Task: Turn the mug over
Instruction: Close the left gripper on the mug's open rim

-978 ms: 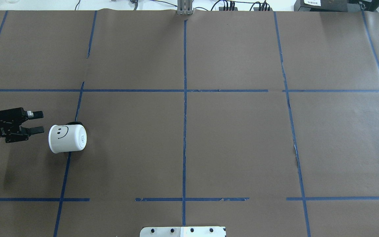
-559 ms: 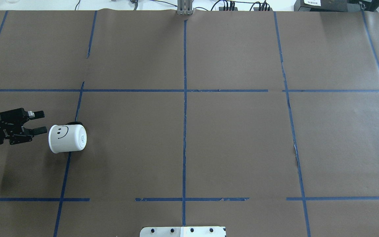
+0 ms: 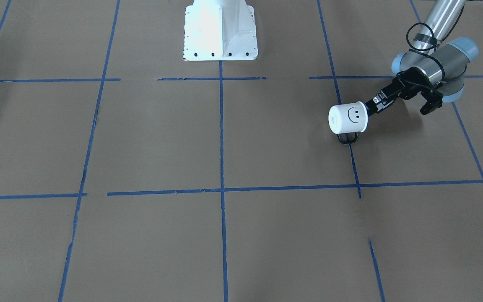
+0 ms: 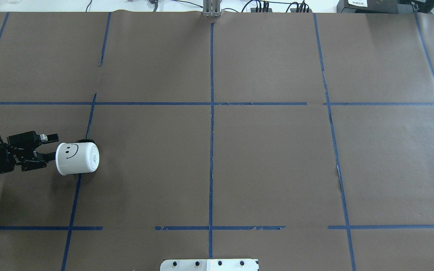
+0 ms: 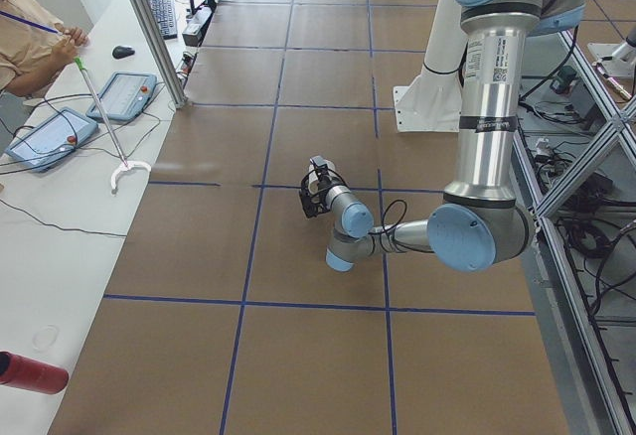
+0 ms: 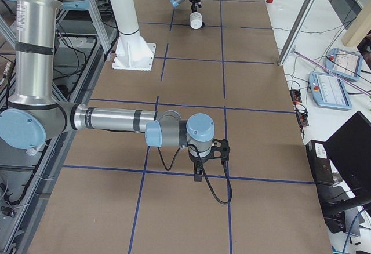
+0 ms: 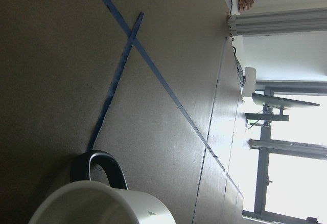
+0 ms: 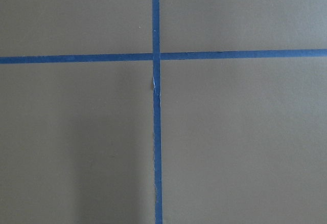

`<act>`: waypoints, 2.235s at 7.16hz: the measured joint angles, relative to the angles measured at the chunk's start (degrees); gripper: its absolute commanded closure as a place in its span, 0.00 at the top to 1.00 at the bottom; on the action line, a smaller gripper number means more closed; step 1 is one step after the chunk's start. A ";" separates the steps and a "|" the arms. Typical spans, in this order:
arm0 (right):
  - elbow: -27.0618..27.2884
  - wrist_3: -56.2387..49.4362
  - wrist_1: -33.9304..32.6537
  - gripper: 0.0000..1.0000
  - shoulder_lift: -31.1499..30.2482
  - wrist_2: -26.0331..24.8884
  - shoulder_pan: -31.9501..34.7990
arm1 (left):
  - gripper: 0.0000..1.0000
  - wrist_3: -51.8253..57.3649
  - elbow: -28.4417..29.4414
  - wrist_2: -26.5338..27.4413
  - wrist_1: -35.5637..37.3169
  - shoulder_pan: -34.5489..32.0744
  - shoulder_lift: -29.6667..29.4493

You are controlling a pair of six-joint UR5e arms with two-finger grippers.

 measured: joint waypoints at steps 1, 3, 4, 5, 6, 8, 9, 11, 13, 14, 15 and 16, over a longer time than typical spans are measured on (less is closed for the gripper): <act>0.00 0.00 0.00 1.00 0.00 0.00 0.00 | 0.99 0.12 1.51 0.11 -2.37 0.62 -0.39; 0.00 0.00 0.00 1.00 0.00 0.00 0.00 | 0.98 0.40 2.90 0.02 -3.92 1.20 -1.85; 0.00 0.00 0.00 1.00 0.00 0.00 0.00 | 0.96 0.45 3.19 -0.32 -4.26 1.28 -2.34; 0.00 0.00 0.00 1.00 0.00 0.00 0.00 | 0.94 0.49 3.41 -1.17 -4.46 1.28 -2.46; 0.00 0.00 0.00 1.00 0.00 0.00 0.00 | 0.94 0.79 3.76 -2.15 -4.64 1.27 -2.47; 0.00 0.00 0.00 1.00 0.00 0.00 0.00 | 0.93 1.63 4.43 -2.85 -4.84 0.92 -2.53; 0.00 0.00 0.00 1.00 0.00 0.00 0.00 | 0.93 1.74 4.53 -3.03 -4.88 0.49 -2.54; 0.00 0.00 0.00 1.00 0.00 0.00 0.00 | 0.91 1.79 4.63 -3.91 -4.89 -1.11 -2.72; 0.00 0.00 0.00 1.00 0.00 0.00 0.00 | 0.87 1.80 5.52 -4.27 -4.89 -2.16 -3.76; 0.00 0.00 0.00 1.00 0.00 0.00 0.00 | 0.77 1.82 6.19 -4.30 -4.89 -2.35 -4.46; 0.00 0.00 0.00 1.00 0.00 0.00 0.00 | 0.49 1.83 6.56 -4.31 -4.89 -2.48 -4.84; 0.00 0.00 0.00 1.00 0.00 0.00 0.00 | 0.25 1.80 6.70 -4.32 -4.89 -2.64 -5.03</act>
